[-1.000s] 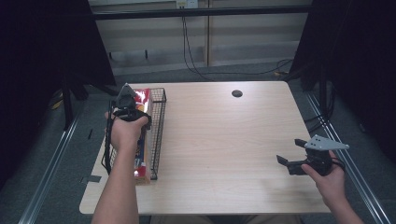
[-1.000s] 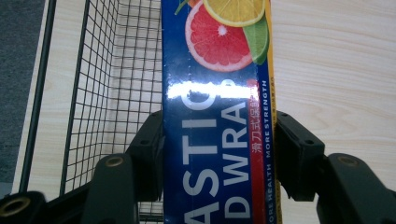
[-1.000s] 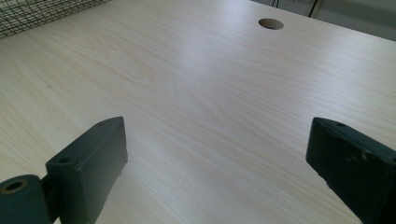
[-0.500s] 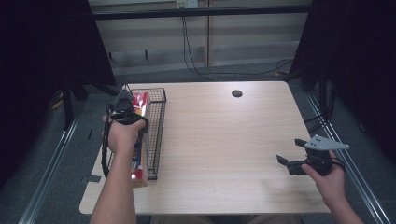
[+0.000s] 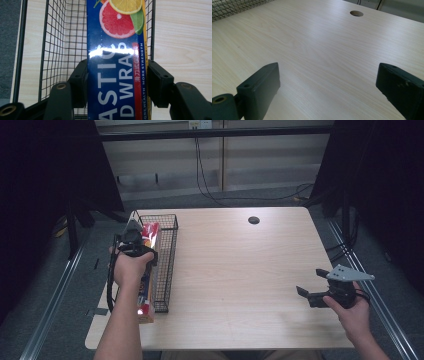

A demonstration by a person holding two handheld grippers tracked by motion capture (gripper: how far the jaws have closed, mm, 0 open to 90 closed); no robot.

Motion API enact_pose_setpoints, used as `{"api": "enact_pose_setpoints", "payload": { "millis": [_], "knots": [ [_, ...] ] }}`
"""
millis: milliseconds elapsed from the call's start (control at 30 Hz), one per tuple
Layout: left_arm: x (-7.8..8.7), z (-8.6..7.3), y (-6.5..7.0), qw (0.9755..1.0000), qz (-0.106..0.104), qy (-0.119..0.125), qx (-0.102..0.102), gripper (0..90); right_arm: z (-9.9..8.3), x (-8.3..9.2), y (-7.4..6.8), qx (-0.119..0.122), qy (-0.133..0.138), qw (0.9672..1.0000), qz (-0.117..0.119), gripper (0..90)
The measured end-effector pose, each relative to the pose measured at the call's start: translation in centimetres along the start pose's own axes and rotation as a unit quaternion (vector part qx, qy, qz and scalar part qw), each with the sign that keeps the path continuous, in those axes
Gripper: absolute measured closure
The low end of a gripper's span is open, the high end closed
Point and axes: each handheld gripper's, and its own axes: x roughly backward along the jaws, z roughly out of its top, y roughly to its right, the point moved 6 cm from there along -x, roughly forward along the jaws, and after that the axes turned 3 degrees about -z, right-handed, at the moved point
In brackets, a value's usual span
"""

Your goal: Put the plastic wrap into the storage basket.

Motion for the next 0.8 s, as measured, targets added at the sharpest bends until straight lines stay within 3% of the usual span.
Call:
{"api": "enact_pose_setpoints", "payload": {
  "millis": [267,300,467,800],
  "knots": [
    [-0.9,-0.1,-0.5,1.0000,0.000,-0.006,0.000,43.6,0.0,0.0,0.0,0.002,-0.001,1.0000,0.001,4.8],
    [-1.1,-0.1,-0.7,0.9999,0.003,-0.007,-0.008,43.6,0.0,-0.1,0.0,0.001,-0.001,1.0000,0.001,4.8],
    [-1.5,0.0,-0.7,1.0000,0.001,-0.010,0.002,43.6,-0.1,-0.1,0.0,0.001,-0.003,1.0000,0.001,4.8],
    [-2.1,0.3,-0.5,0.9997,0.001,-0.021,-0.012,43.4,-0.1,-0.2,0.0,0.000,-0.003,1.0000,0.000,4.8]
  ]
}}
